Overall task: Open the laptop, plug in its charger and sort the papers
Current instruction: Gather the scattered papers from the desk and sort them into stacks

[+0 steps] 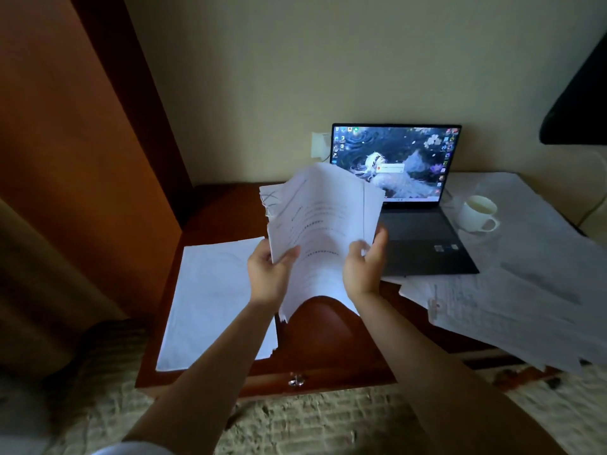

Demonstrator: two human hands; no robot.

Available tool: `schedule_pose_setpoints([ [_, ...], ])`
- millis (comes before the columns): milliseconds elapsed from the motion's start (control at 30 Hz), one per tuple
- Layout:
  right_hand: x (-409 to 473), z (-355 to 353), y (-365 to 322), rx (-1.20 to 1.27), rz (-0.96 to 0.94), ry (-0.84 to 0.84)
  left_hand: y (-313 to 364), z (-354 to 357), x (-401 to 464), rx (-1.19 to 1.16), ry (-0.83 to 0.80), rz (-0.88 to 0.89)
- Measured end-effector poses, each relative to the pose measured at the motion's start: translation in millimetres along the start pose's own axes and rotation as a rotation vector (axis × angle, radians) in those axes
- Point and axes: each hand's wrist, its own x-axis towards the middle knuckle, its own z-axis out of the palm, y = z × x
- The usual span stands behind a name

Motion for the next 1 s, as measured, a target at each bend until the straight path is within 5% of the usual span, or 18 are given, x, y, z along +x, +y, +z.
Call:
schedule_pose_setpoints([
  [533, -12.1, -17.5, 11.0, -0.089, 0.099, 0.161, -6.8, -1.3, -0.1, -0.051, -0.104, -0.139],
  [767, -18.2, -45.2, 43.3, -0.225, 0.241, -0.049, -24.7, 15.9, -18.1, -0.004, -0.096, -0.215],
  [1000, -1.9, -77.1, 61.7, -0.210, 0.212, -0.035, -30.5, 55.8, -51.1, 0.031, 0.009, -0.186],
])
